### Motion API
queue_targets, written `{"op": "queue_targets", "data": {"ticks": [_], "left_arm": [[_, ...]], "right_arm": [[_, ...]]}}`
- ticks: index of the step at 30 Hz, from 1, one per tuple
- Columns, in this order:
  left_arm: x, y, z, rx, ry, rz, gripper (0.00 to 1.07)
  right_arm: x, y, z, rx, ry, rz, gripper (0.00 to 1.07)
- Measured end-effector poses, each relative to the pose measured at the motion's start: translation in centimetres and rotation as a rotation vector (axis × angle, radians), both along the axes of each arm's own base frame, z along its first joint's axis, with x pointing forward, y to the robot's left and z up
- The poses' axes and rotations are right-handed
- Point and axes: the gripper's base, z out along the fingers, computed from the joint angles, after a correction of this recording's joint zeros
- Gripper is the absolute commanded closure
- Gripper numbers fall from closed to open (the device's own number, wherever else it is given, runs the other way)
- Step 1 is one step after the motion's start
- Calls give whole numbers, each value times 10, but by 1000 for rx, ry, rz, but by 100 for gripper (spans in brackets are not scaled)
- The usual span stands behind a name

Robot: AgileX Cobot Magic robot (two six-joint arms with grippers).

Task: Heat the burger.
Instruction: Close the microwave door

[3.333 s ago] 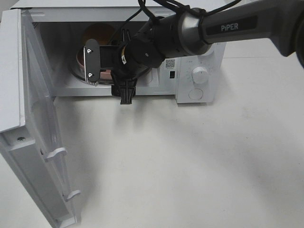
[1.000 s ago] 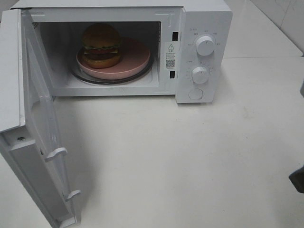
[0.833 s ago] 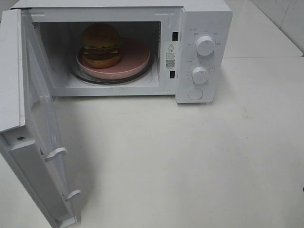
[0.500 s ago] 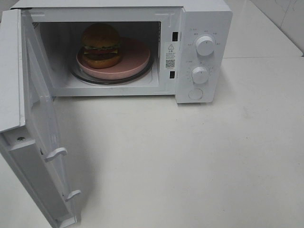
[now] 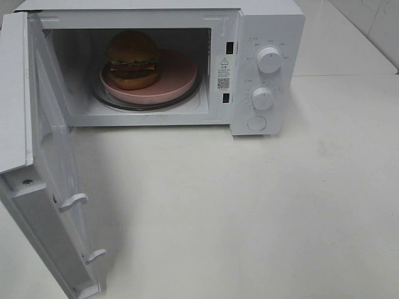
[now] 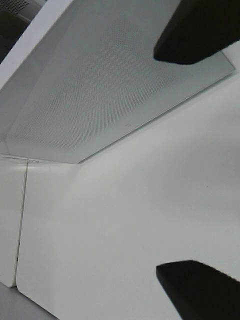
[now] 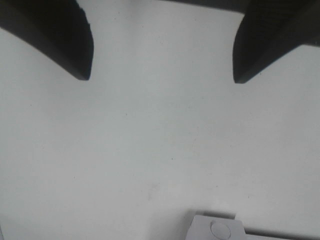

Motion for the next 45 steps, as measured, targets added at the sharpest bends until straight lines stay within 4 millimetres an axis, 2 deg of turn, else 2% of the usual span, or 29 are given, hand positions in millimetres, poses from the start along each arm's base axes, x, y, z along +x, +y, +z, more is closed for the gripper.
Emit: {"op": "queue_targets", "data": {"ticks": [4,10,45], "left_arm": [[0,0,0,0,0,0,7],[0,0,0,0,0,0,7],[0,0,0,0,0,0,7]], "right_arm": [[-16,-1,1,6,-108,-32,32],[-29,0,1,28,-186,-36,32],[-29,0,1,36,-187,-66,35]]}}
